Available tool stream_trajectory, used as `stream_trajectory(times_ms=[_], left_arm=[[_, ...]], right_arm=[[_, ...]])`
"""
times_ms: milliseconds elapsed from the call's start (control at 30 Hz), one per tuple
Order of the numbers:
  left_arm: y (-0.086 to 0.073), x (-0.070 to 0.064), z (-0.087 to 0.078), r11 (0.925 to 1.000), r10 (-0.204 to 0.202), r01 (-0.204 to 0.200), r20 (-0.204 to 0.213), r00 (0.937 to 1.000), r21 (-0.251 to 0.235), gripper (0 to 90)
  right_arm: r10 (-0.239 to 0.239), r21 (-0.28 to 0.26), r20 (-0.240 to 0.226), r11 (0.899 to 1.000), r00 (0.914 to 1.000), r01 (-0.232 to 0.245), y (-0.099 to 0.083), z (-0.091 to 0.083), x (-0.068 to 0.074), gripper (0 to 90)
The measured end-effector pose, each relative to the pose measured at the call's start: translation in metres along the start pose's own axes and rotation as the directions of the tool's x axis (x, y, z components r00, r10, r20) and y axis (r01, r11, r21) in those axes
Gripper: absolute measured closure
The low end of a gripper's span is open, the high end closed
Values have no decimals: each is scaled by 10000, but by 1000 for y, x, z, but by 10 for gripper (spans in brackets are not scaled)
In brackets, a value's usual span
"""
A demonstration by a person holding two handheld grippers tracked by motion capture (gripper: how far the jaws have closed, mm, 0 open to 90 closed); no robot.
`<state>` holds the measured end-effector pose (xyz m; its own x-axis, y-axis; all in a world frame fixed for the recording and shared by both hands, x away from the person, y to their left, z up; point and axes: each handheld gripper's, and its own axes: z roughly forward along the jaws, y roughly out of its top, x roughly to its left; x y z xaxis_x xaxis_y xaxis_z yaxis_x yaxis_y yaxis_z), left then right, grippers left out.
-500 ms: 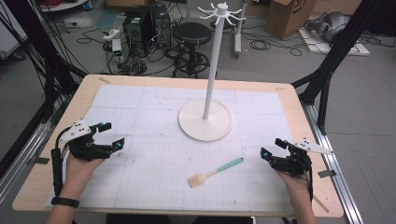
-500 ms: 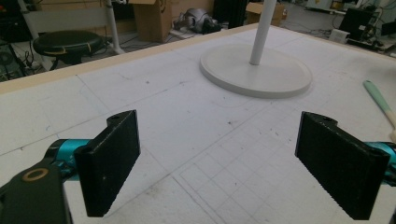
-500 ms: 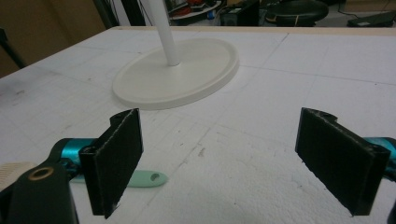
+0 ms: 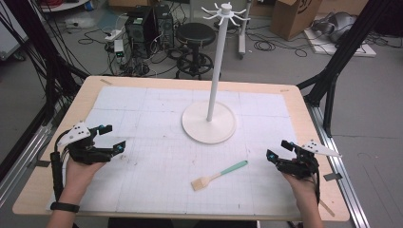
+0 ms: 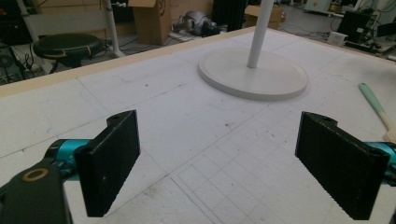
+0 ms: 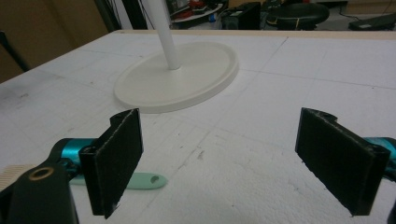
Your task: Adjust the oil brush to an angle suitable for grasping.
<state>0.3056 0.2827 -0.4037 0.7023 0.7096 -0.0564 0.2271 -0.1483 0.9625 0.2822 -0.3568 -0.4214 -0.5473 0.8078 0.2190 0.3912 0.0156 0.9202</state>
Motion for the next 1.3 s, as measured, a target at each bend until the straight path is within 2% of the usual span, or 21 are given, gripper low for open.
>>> stream_trajectory(times_ms=[167,867,933,1300], left_arm=[[1,0,-1,9999,-1,1,15,10000,-113,146],[7,-16,10,9997,40,-25,570,9984,-260,146],[8,-19,12,9996,-9,29,672,9977,-298,146],[16,-39,32,9996,244,-227,1194,9925,-155,146]], right_arm=[[-224,-30,-166,9997,9996,223,2,0,2,141],[-210,187,-156,9996,9997,213,1,4,2,141],[-228,177,-164,9996,9996,231,1,4,2,141],[-230,198,-136,9995,9996,233,1,4,2,141]])
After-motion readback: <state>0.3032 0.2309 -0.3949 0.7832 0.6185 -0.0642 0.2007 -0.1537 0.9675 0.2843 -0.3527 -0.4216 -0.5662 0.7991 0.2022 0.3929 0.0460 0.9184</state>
